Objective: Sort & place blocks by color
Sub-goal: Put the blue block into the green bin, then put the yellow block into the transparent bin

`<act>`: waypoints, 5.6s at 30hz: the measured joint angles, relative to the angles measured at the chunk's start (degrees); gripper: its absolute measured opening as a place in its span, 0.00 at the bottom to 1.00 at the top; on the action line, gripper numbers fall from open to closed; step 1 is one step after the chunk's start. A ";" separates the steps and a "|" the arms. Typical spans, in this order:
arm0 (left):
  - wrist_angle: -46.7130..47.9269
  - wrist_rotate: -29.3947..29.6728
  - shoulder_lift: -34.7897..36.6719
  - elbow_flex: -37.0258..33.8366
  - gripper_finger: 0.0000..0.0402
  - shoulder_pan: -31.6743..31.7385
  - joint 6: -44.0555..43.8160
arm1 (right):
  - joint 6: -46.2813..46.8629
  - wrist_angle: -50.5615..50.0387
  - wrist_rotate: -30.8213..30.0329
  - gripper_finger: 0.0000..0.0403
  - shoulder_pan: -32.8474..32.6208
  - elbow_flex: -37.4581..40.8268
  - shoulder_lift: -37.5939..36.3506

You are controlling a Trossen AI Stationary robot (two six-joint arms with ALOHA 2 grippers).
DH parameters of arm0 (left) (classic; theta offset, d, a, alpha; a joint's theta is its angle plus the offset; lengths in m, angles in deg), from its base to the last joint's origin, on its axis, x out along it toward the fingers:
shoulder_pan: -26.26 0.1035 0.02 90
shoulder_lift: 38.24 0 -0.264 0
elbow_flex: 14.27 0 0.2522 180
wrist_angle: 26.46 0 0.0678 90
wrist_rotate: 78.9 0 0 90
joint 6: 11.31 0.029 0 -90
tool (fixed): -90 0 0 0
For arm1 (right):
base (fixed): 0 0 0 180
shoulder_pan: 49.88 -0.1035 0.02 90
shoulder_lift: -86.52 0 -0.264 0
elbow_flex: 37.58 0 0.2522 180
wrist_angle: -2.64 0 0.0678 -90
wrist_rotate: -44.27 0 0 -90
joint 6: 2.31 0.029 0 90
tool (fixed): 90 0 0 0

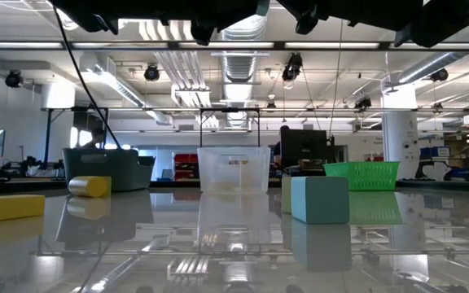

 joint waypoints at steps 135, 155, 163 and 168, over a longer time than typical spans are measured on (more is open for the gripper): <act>92.22 6.63 6.22 -4.32 0.85 0.09 -63.42 | 30.34 -97.24 -27.06 0.13 11.87 -26.40 -9.16; 83.58 10.37 6.03 -9.82 0.85 0.13 -66.35 | 30.34 -97.18 -27.04 0.13 11.87 -26.40 -9.16; 80.95 10.83 6.07 -11.50 0.78 0.13 -66.54 | 30.41 -97.11 -27.04 0.13 11.87 -26.36 -9.16; 81.17 10.78 6.09 -11.22 0.67 0.11 -66.50 | 30.50 -97.06 -27.04 0.13 11.87 -26.29 -9.16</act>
